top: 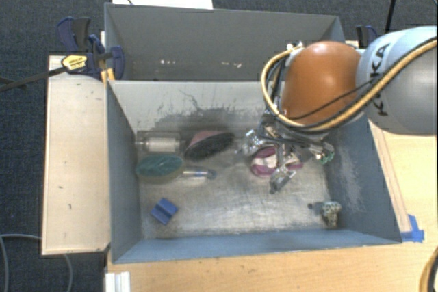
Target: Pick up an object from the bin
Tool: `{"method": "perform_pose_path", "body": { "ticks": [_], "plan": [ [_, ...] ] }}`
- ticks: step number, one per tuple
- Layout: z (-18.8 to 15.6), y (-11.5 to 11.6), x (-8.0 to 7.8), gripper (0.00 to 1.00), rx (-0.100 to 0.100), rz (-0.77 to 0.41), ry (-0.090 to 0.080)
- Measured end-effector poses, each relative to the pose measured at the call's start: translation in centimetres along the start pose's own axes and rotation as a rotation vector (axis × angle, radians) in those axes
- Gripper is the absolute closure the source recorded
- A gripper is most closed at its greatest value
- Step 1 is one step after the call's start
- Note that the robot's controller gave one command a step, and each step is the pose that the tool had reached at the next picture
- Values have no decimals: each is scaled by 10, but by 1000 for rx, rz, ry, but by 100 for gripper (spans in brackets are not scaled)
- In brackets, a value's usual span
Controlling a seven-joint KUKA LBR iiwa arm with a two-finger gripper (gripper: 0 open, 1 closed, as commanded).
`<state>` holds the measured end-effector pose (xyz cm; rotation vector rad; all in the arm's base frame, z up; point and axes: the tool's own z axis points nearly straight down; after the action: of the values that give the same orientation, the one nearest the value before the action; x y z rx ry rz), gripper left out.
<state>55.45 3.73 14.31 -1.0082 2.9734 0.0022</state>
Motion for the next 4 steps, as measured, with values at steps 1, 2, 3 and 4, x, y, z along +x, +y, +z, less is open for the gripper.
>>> {"method": "perform_pose_path", "body": {
  "ticks": [1,2,3,4],
  "plan": [
    [50,-57,1,0,2,-207,1],
    [70,-73,7,0,1,-29,-4],
    [69,-73,6,100,3,-26,-8],
    [-66,-45,-5,100,6,-407,-5]
  ]
}}
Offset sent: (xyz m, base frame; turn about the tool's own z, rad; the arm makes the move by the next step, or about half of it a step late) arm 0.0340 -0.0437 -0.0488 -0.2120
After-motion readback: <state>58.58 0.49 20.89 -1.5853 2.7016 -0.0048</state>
